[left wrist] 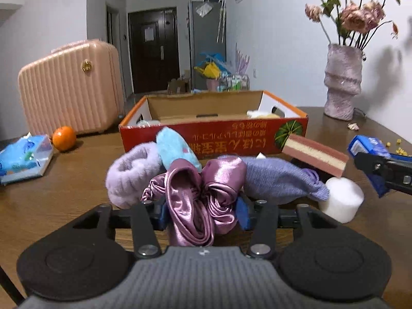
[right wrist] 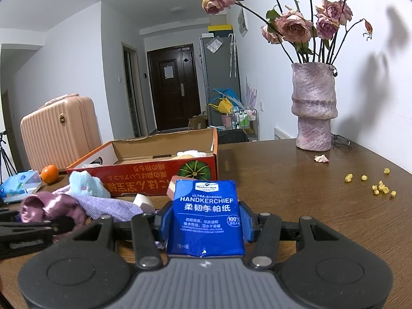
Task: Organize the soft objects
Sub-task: 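Carry the tissue pack and pink satin bow over the cardboard box with both tools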
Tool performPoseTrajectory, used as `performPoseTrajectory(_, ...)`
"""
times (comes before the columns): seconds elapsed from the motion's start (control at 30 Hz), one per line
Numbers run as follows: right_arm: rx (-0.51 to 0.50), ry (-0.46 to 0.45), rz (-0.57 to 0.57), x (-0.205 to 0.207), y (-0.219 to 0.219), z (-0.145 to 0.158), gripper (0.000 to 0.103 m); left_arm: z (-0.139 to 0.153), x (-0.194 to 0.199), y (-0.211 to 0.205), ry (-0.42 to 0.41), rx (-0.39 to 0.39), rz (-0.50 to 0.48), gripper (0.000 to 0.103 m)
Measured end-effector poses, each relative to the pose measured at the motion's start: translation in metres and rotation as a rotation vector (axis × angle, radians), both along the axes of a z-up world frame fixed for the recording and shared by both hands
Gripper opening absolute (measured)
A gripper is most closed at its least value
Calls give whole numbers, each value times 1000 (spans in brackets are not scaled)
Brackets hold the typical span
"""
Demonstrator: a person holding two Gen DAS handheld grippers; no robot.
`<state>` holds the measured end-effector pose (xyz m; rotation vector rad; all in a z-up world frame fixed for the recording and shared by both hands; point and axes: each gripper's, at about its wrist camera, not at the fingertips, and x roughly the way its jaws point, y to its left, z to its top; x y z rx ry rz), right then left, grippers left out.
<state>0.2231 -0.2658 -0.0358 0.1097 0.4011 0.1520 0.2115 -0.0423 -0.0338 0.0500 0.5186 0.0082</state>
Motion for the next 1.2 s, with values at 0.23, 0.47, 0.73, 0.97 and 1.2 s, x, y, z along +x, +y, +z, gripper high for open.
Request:
performPoseTrajectory(0.23, -2, -12, 1, -1, 1, 0, 50, 19, -29, 8, -87, -9, -3, 50)
performPoseTrajectory(0.47, -18, -24, 3, -2, 5, -1, 50, 31, -39, 17, -134, -36, 9, 50)
performPoseTrajectory(0.73, -37, -57, 10, -7, 11, 2, 50, 33, -39, 18, -137, -38, 3, 50)
performPoseTrajectory(0.97, -56, -104, 26, -10, 23, 10, 50, 40, -30, 21, -148, -49, 11, 50)
performPoseTrajectory(1.2, -62, -146, 47, 1, 41, 20, 50, 51, -14, 25, -171, -69, 26, 50)
